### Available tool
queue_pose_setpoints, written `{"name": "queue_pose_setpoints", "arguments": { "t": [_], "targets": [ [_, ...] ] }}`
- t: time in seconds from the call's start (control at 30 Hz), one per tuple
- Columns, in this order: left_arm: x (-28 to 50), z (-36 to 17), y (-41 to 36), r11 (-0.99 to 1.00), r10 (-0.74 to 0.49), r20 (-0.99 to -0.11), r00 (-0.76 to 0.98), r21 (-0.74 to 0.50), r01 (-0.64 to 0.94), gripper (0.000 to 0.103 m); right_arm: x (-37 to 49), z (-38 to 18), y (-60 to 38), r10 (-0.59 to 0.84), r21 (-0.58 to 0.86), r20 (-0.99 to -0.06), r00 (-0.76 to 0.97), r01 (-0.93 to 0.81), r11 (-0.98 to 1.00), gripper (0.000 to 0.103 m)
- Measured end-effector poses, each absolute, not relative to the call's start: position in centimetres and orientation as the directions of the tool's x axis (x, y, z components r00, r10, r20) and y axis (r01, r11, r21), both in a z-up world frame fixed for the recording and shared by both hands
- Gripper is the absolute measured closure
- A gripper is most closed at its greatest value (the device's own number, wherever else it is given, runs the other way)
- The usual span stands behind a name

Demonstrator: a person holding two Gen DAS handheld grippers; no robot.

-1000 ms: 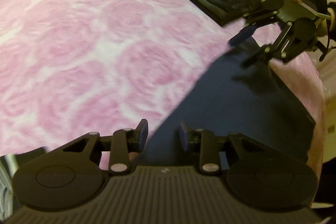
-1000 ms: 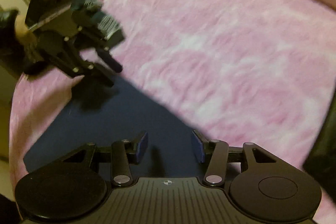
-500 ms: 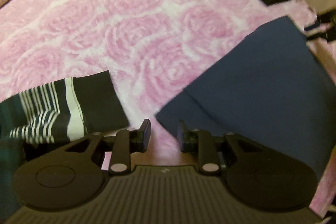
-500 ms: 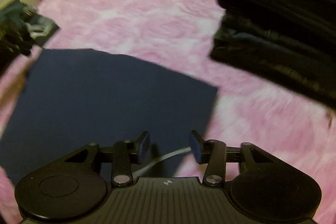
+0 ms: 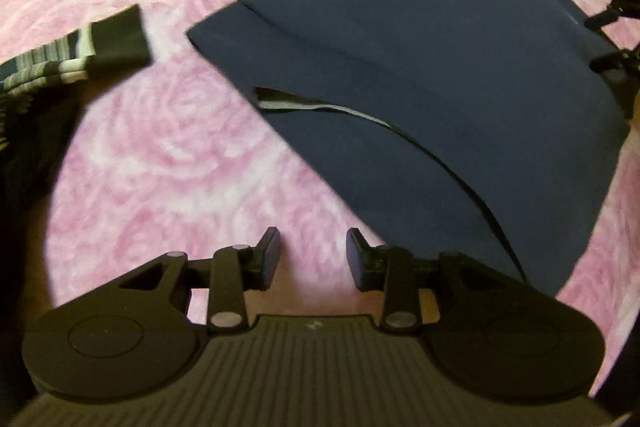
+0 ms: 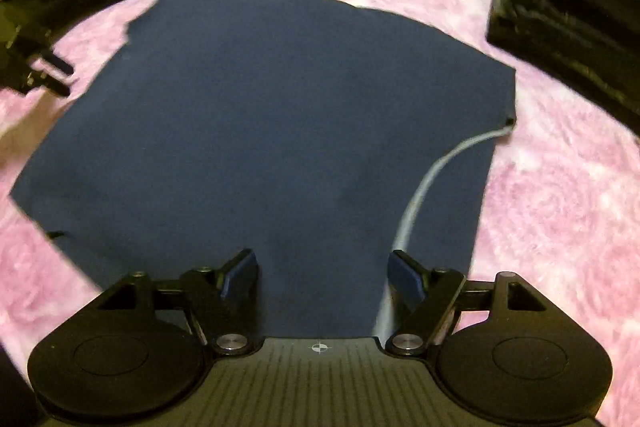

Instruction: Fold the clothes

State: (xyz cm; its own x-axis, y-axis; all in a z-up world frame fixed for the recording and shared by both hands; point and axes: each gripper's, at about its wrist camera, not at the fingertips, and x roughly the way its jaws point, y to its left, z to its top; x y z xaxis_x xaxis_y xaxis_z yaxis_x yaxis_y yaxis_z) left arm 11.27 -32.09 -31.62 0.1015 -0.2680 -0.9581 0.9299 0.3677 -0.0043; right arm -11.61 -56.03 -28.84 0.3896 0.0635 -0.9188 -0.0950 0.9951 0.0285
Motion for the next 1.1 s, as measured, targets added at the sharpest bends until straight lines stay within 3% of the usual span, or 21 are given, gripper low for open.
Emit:
{"name": "queue_pose_setpoints", "arguments": {
  "t": [0.27,0.4,0.53,0.7,0.9,1.1],
  "targets": [
    [10.6,-28.5,-30.4,0.176,-0.332,-0.94,0.084,0.025,0.984,0.066,-13.6,-28.0,-43.2,0.117,0.048,-0.898,0.423,-0.169,0.984,0.027],
    [11.7,-28.5,-29.4,0.059,-0.399,-0.915,0.06,0.04,0.997,0.061,-13.3,-28.0,-36.5,0.016,-0.055,-0.887,0.462,-0.14,0.989,0.027],
    [12.6,-28.4,-27.6,-0.113,-0.45,-0.887,0.099,0.167,0.979,0.055,-12.5,-29.1,-29.6,-0.051,-0.164,-0.871,0.488,-0.191,0.968,0.027],
    [13.6,-29.2,-25.8,-0.336,-0.496,-0.858,0.129,0.327,0.883,0.04,-11.2,-32.7,-24.0,-0.161,-0.345,-0.85,0.501,-0.299,0.89,0.027],
    [13.7,-32.3,-26.0,-0.507,-0.547,-0.82,0.17,0.486,0.711,0.037,-10.4,-35.9,-23.1,-0.263,-0.479,-0.81,0.524,-0.334,0.812,0.027],
    [15.0,-35.5,-28.3,-0.601,-0.587,-0.785,0.2,0.587,0.542,0.037,-9.5,-36.2,-25.7,-0.34,-0.501,-0.783,0.522,-0.203,0.841,0.028]
  ]
}}
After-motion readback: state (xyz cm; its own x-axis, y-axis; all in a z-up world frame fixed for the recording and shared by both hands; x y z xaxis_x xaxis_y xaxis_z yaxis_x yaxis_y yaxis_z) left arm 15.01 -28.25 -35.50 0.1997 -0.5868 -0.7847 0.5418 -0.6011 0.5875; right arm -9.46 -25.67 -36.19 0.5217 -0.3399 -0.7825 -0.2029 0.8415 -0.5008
